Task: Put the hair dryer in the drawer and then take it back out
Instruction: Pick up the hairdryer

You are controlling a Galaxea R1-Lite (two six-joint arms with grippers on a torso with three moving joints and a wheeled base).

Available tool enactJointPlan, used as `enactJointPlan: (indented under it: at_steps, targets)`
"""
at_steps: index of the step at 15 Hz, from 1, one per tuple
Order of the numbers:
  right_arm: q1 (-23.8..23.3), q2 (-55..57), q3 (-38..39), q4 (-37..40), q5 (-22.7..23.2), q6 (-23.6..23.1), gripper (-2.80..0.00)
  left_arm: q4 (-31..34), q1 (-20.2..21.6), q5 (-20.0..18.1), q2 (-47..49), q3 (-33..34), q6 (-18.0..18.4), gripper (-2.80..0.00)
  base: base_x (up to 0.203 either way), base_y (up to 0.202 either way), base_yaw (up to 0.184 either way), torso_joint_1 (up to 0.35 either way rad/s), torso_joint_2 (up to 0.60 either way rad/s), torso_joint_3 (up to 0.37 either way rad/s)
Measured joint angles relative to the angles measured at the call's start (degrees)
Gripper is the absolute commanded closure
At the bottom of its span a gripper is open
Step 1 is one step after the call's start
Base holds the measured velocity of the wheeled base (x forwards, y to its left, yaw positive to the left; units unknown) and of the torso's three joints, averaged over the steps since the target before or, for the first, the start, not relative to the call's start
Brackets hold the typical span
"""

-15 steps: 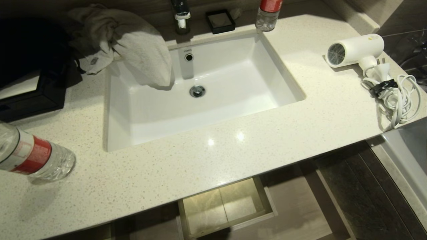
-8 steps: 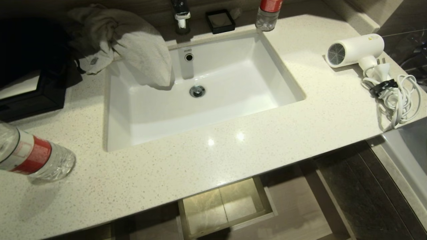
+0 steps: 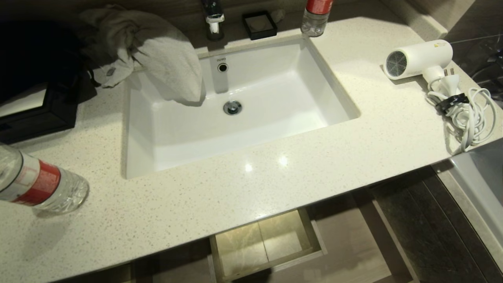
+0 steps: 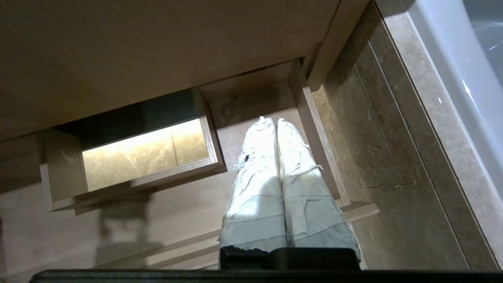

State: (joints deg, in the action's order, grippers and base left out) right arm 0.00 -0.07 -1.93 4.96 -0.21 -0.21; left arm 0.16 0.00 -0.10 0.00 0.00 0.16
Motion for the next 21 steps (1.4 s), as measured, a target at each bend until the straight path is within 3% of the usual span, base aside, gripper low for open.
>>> enactJointPlan:
  at_steps: [9, 21]
  targets:
    - [0.0, 0.0, 0.0, 0.07, -0.01, 0.02, 0.0, 0.02, 0.0, 0.0, 0.0, 0.0, 0.01, -2.8, 0.0, 0.0, 0.0, 0.197, -0.18, 0.009]
    - [0.0, 0.0, 0.0, 0.05, 0.09, -0.34, 0.0, 0.02, 0.0, 0.0, 0.0, 0.0, 0.02, -2.8, 0.0, 0.0, 0.0, 0.006, -0.01, 0.0]
